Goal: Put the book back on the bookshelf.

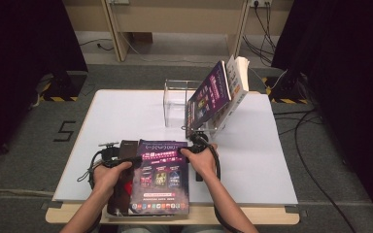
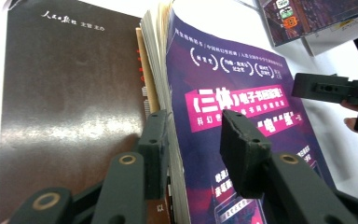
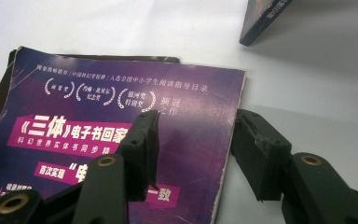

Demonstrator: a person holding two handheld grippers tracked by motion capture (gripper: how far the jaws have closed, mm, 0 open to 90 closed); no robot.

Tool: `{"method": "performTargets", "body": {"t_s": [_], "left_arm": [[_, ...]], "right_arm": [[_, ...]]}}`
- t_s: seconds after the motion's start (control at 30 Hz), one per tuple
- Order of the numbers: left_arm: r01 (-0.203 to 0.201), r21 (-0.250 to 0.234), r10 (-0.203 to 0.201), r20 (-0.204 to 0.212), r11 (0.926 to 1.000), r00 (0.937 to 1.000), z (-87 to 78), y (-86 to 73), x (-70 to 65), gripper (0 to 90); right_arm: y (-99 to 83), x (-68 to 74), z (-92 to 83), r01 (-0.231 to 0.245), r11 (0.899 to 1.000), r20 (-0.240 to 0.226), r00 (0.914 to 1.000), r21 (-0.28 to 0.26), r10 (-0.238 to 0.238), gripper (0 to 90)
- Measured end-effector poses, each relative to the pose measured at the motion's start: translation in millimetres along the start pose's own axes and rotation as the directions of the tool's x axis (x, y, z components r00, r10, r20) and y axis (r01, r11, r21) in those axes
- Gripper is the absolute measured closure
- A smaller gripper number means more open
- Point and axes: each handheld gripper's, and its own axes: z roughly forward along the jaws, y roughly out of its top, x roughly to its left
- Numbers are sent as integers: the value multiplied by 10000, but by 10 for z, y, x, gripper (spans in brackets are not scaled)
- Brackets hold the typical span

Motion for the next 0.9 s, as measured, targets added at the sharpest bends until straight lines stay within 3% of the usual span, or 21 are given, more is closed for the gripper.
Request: {"method": "performTargets", "body": {"t_s": [0.23,0.37,0.5,0.77,0.9], "left_arm": [[132,135,-132,-32,9998,9999,61,-19,28,573],[229,-39,-228,115,9997,9997,23,-12,18,566],[57,-168,-53,181,9998,9998,-11,-5,-15,560],[329,-200,-322,337,9993,9989,67,26,52,537],[271,-291,-260,377,9992,9990,61,18,45,536]], "right_arm": [[3,5,2,-10,10000,-16,10000,8,10,503],[3,5,2,-2,10000,-17,10000,15,2,503],[3,6,2,36,10000,-9,10000,17,-36,501],[0,11,5,117,9999,17,9999,-12,-117,495],[4,12,7,139,9999,1,9999,17,-139,490]]}}
